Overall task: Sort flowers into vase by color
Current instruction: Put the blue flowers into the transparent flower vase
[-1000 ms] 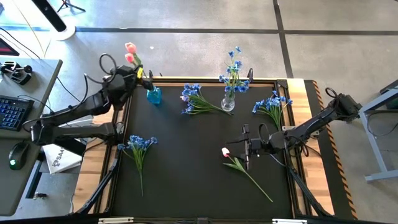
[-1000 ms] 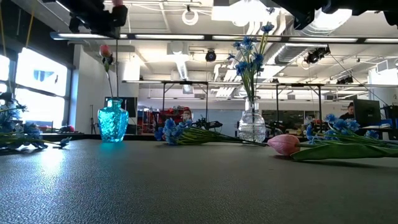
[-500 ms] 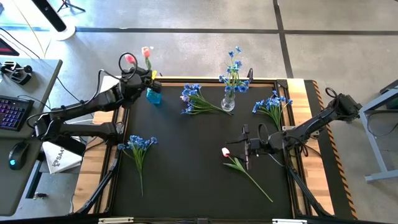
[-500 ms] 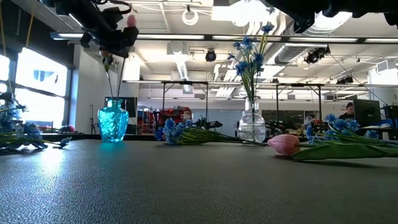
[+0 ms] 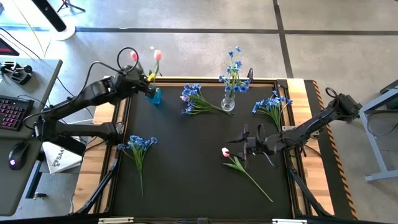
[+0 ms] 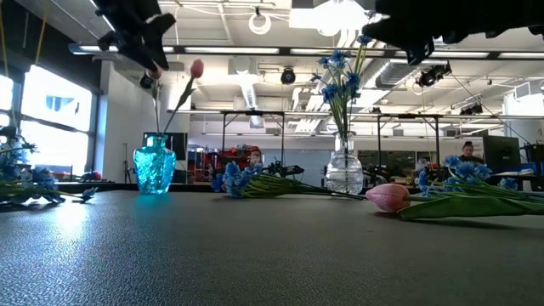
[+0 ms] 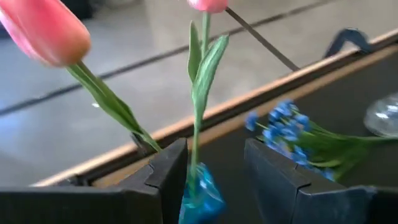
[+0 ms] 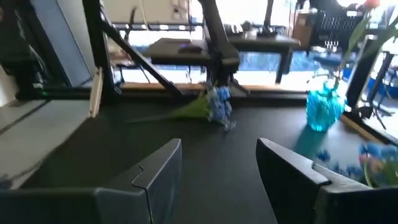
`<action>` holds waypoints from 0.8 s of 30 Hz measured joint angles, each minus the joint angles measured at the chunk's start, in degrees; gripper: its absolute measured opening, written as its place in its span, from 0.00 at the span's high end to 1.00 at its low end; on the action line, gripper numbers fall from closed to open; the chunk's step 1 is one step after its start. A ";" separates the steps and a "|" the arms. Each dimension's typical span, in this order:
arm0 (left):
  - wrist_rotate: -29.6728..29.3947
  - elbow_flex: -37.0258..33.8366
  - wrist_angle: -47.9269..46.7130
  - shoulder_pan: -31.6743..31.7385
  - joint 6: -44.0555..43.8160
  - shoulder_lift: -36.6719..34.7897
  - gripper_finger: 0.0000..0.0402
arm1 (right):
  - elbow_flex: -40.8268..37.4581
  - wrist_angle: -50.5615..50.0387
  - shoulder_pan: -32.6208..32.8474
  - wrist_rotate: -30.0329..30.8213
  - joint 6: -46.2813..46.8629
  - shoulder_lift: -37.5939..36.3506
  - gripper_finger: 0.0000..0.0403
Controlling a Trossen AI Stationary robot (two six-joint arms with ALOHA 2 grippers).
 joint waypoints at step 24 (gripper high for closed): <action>-20.80 -11.91 32.45 -47.48 -9.56 17.74 0.72 | 6.78 -76.22 -1.32 2.52 64.36 -12.74 0.49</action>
